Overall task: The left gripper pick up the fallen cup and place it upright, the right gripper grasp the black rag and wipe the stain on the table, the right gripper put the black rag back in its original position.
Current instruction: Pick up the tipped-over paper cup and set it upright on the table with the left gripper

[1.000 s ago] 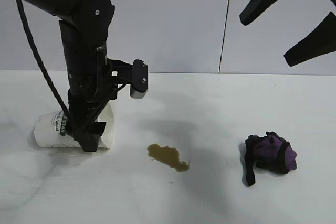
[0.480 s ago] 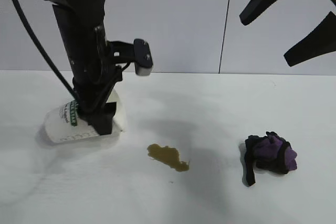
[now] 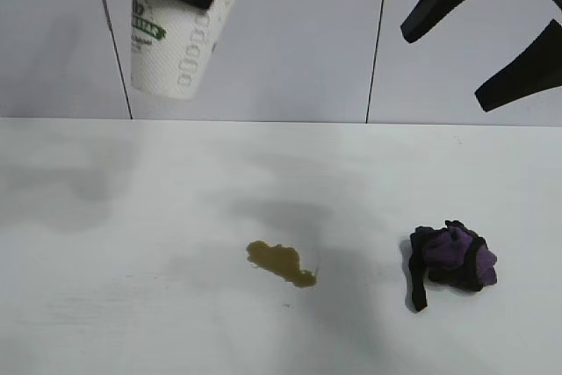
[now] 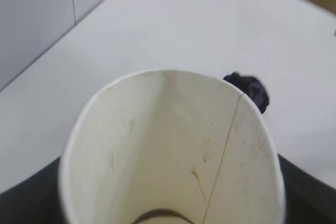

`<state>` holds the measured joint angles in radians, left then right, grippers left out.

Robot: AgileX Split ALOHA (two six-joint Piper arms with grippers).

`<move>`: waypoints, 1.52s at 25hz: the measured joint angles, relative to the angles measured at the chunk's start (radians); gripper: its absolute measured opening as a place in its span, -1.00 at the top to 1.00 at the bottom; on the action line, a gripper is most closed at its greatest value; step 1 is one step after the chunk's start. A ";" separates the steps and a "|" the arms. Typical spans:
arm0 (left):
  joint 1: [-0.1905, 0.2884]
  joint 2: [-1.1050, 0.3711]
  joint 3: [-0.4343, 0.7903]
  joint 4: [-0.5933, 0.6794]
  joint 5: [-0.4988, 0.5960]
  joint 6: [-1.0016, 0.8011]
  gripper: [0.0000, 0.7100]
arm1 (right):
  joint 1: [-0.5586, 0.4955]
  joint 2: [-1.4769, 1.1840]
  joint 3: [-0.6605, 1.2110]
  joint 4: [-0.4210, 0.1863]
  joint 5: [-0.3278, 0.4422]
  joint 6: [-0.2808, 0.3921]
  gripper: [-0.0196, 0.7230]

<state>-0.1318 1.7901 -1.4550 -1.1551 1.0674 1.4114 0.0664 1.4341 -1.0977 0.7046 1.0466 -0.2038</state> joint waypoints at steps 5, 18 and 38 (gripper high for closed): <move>0.098 -0.002 0.032 -0.063 0.114 0.038 -0.48 | 0.000 0.000 0.000 -0.001 0.000 0.000 -0.57; 0.117 -0.004 0.410 -0.377 0.000 0.659 -0.48 | 0.000 0.000 0.000 -0.001 -0.001 0.000 -0.57; 0.118 0.209 0.552 -0.543 -0.174 1.076 -0.37 | 0.000 0.000 0.000 -0.009 -0.018 -0.001 -0.57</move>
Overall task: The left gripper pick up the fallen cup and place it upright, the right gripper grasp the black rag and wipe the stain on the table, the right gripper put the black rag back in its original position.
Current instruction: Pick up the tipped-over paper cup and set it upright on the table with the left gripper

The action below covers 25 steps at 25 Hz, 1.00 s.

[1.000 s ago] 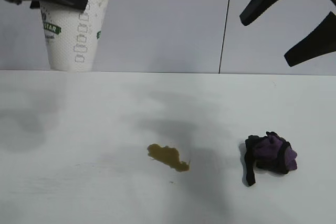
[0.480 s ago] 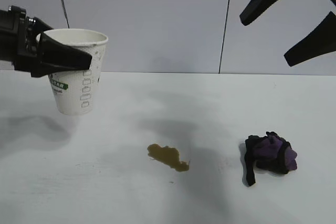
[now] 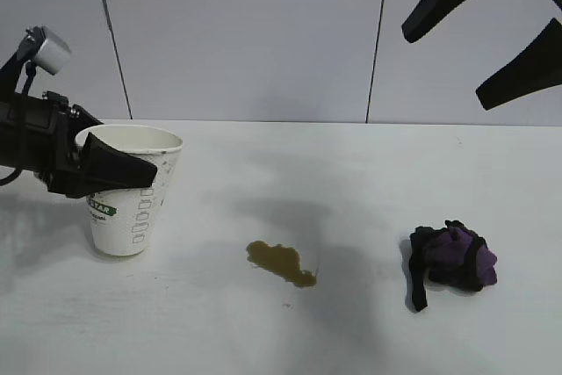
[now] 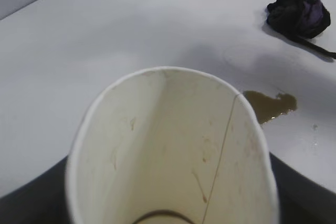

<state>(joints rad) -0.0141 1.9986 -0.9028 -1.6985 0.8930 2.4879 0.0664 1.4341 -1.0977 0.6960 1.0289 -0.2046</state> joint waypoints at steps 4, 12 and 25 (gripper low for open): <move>0.000 0.000 -0.007 0.000 -0.013 0.004 -0.37 | 0.000 0.000 0.000 -0.001 -0.001 0.000 -0.57; 0.000 0.000 -0.007 0.000 -0.011 0.005 -0.66 | 0.000 0.000 0.000 -0.004 -0.014 -0.001 -0.57; 0.000 0.000 -0.007 0.003 -0.037 0.004 -0.93 | 0.000 0.000 0.000 -0.004 -0.034 -0.001 -0.57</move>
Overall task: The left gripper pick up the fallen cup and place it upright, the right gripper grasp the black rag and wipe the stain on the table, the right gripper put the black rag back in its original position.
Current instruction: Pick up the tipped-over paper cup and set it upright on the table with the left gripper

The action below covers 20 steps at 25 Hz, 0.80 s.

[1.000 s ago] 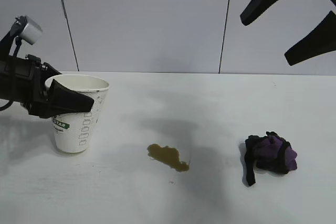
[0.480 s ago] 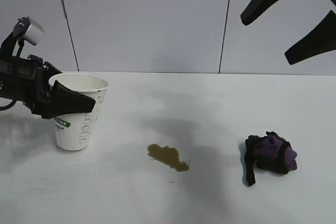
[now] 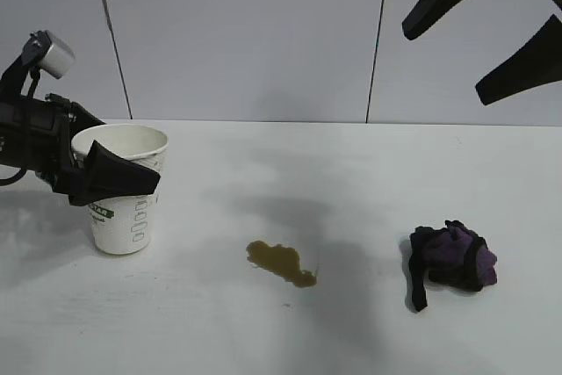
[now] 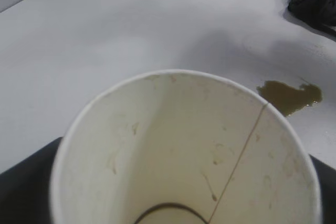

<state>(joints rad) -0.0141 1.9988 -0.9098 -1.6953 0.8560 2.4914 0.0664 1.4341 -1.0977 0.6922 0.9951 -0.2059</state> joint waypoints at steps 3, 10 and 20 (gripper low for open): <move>0.000 0.000 0.000 0.040 -0.013 -0.031 -0.93 | 0.000 0.000 0.000 0.000 0.000 0.000 -0.57; 0.000 -0.053 0.000 0.138 -0.082 -0.124 -0.93 | 0.000 0.000 0.000 0.000 0.000 0.000 -0.57; 0.000 -0.131 0.000 0.404 -0.157 -0.373 -0.93 | 0.000 0.000 0.000 0.000 0.000 0.000 -0.57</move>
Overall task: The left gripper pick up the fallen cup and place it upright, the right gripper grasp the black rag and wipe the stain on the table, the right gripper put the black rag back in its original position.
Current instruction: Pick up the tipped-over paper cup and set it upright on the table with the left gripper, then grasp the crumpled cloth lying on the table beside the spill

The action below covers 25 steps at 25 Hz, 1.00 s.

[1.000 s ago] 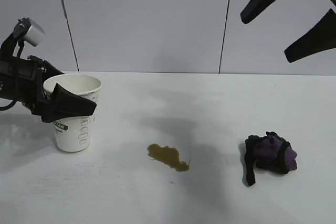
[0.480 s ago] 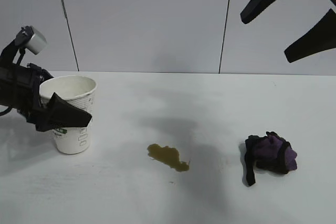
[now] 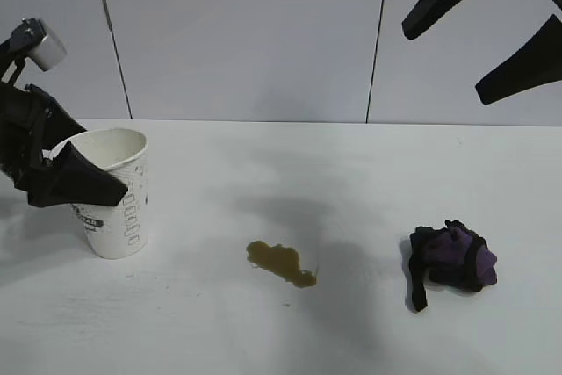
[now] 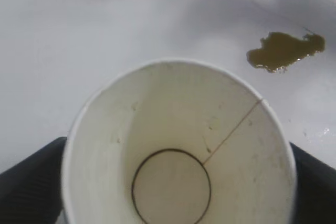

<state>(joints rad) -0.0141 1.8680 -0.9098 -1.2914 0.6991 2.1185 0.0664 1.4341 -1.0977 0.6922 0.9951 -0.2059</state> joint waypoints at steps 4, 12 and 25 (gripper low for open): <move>0.000 -0.001 0.000 0.135 -0.023 -0.151 -0.93 | 0.000 0.000 0.000 0.000 0.000 0.000 -0.57; 0.001 -0.071 0.000 0.569 -0.107 -0.732 -0.93 | 0.000 0.000 0.000 0.000 0.000 0.000 -0.57; 0.182 -0.778 0.004 0.884 -0.371 -1.182 -0.86 | 0.000 0.000 0.000 0.000 0.000 0.000 -0.57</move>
<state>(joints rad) 0.1682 1.0898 -0.9059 -0.4079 0.3285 0.9361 0.0664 1.4341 -1.0977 0.6922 0.9951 -0.2063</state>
